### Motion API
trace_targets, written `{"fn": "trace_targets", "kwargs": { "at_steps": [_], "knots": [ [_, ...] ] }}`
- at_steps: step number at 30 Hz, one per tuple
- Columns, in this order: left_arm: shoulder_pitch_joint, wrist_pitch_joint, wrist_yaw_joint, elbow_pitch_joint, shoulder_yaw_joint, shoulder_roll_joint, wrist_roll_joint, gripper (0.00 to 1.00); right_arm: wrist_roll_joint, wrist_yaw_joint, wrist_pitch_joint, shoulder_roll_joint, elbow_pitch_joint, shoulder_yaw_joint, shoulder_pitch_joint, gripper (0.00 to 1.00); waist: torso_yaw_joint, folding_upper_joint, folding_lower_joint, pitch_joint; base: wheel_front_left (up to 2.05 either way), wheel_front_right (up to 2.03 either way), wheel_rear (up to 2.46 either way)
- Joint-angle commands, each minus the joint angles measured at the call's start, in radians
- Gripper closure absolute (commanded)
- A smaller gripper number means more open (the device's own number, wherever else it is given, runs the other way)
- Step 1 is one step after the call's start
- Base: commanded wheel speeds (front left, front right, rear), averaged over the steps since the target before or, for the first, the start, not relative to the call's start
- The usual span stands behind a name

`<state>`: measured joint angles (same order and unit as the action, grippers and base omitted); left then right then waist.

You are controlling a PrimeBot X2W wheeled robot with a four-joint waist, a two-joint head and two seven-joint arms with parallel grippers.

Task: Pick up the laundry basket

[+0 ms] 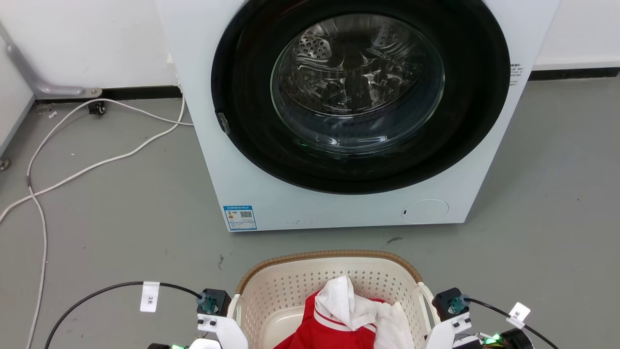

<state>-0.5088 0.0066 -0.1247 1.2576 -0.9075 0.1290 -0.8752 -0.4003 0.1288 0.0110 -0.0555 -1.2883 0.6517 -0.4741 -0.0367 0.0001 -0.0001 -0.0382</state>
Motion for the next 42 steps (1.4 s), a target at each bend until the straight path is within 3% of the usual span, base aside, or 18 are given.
{"fn": "trace_targets", "kwargs": {
  "at_steps": [1,42],
  "knots": [
    [0.006,-0.010,-0.009,-0.003,-0.006,-0.008,-0.003,1.00,-0.004,0.004,0.009,0.009,0.003,0.008,0.011,1.00,-0.001,-0.0001,0.0001,-0.004,0.00,0.00,0.00],
    [0.004,-0.042,-0.007,0.025,-0.058,-0.006,-0.055,1.00,-0.022,0.004,0.028,0.009,0.002,0.020,0.028,1.00,-0.008,-0.0001,0.0001,-0.021,0.00,0.00,0.00]
  ]
}}
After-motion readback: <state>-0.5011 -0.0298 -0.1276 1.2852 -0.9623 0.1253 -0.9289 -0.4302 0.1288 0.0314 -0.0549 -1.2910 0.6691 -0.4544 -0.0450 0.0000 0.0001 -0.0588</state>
